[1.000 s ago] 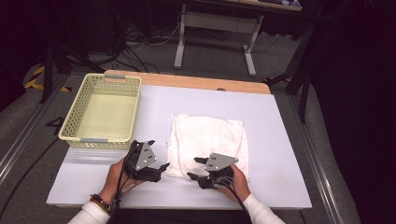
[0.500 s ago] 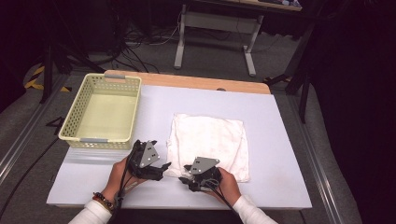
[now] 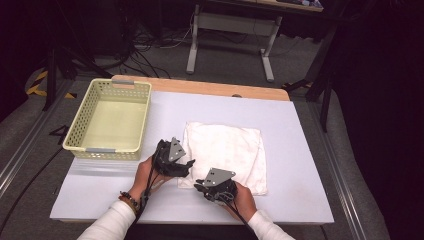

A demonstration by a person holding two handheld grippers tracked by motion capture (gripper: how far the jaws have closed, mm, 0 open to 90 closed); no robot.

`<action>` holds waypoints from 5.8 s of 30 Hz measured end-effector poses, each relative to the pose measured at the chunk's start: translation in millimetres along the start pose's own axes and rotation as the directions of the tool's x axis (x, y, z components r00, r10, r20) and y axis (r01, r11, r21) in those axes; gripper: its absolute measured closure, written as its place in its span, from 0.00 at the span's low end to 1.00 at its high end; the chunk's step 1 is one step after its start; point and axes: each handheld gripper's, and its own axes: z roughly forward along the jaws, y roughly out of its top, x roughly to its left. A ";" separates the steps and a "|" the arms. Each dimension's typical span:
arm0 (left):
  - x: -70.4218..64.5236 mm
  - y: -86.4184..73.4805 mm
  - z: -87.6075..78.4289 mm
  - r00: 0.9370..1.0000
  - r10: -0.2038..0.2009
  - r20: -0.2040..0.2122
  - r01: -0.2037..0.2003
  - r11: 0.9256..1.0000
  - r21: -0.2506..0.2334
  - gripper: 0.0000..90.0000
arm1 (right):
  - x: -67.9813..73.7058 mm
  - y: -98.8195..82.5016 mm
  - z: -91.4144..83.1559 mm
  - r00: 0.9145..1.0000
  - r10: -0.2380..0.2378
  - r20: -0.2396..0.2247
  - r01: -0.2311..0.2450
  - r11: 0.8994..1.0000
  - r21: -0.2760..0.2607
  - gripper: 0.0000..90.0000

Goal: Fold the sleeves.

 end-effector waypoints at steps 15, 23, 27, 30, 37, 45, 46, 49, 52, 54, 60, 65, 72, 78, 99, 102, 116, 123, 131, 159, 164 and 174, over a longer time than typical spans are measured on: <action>44.3 28.6 64.6 0.990 -0.116 -0.080 0.124 0.986 0.109 0.21 | 0.3 1.4 0.4 1.000 -0.019 0.014 0.019 1.000 0.004 0.47; 59.7 29.0 75.6 0.981 -0.148 -0.127 0.166 0.975 0.145 0.25 | 0.6 8.8 7.2 1.000 -0.011 0.025 0.010 1.000 0.016 0.58; 61.8 28.9 76.2 0.978 -0.172 -0.117 0.189 0.969 0.157 0.31 | -3.2 8.4 8.7 1.000 0.019 0.019 -0.020 1.000 0.010 0.72; 65.4 27.0 75.6 0.970 -0.230 -0.076 0.240 0.958 0.159 0.38 | -1.7 7.5 8.2 0.998 -0.004 0.060 0.004 1.000 0.012 0.86; 66.2 27.1 75.4 0.963 -0.260 -0.071 0.268 0.949 0.164 0.48 | -0.7 6.4 7.8 0.996 -0.022 0.084 0.021 1.000 0.013 0.91; 72.0 32.9 84.0 0.960 -0.249 -0.126 0.267 0.951 0.155 0.35 | 1.1 5.8 7.6 0.995 -0.045 0.090 0.044 0.999 0.009 0.91; 71.9 34.0 85.7 0.961 -0.247 -0.128 0.266 0.951 0.158 0.35 | 0.5 5.7 7.5 0.996 -0.040 0.083 0.039 0.999 0.006 0.91; 73.9 36.2 89.2 0.964 -0.244 -0.104 0.259 0.953 0.159 0.39 | -1.3 5.1 7.1 0.998 -0.030 0.061 0.030 1.000 -0.005 0.91; 73.6 36.6 89.3 0.966 -0.249 -0.071 0.257 0.954 0.157 0.58 | -2.6 4.9 6.6 0.998 -0.031 0.052 0.031 0.999 -0.006 0.92; 72.1 37.1 89.2 0.967 -0.246 -0.058 0.253 0.955 0.157 0.69 | -2.8 4.8 6.3 0.998 -0.028 0.049 0.029 1.000 -0.007 0.92; 68.5 38.9 89.7 0.972 -0.231 -0.046 0.236 0.960 0.154 0.95 | -1.4 4.2 5.6 0.998 -0.028 0.058 0.028 1.000 -0.010 0.94; 70.4 37.6 88.0 0.966 -0.254 -0.040 0.257 0.957 0.135 0.97 | -1.9 3.5 4.0 0.998 -0.019 0.058 0.020 0.999 -0.027 0.94; 69.9 40.2 83.1 0.963 -0.269 -0.029 0.270 0.959 0.088 0.97 | -2.6 2.4 -0.8 0.998 0.000 0.058 0.003 0.999 -0.053 0.95; 64.6 49.5 75.5 0.968 -0.251 -0.015 0.251 0.968 0.019 0.98 | -2.7 2.1 -10.8 0.998 0.014 0.062 -0.009 0.997 -0.079 0.95; 19.7 108.7 86.2 0.986 -0.160 0.057 0.165 0.980 -0.112 0.97 | -23.5 -26.2 -79.2 0.975 0.194 0.105 -0.161 0.951 -0.264 0.95; 8.6 120.4 96.2 0.990 -0.122 0.073 0.130 0.986 -0.108 0.97 | -26.5 -33.3 -89.1 0.970 0.216 0.114 -0.177 0.943 -0.283 0.94; -31.9 160.9 135.4 0.991 -0.027 0.130 0.041 0.993 -0.108 0.96 | -45.9 -84.9 -130.5 0.914 0.383 0.133 -0.321 0.885 -0.338 0.94; -45.2 173.3 149.1 0.994 0.003 0.111 0.006 0.997 -0.080 0.67 | -54.4 -105.9 -139.8 0.890 0.440 0.120 -0.382 0.863 -0.332 0.94; -32.5 149.3 117.5 0.991 -0.010 0.133 0.021 0.996 -0.087 0.43 | -56.8 -114.6 -132.2 0.872 0.459 0.172 -0.415 0.877 -0.242 0.50; -50.6 82.0 111.3 0.961 0.005 0.275 -0.039 0.992 0.119 0.86 | -96.3 -70.0 -94.5 0.857 0.283 0.430 -0.280 0.957 -0.071 0.57; -54.1 80.8 108.9 0.966 0.039 0.254 -0.068 0.992 0.106 0.97 | -100.5 -77.5 -96.2 0.851 0.271 0.450 -0.285 0.958 -0.037 0.68; -48.4 66.5 89.7 0.971 0.061 0.229 -0.086 0.991 0.100 0.98 | -108.7 -92.6 -116.6 0.804 0.315 0.504 -0.334 0.941 -0.056 0.62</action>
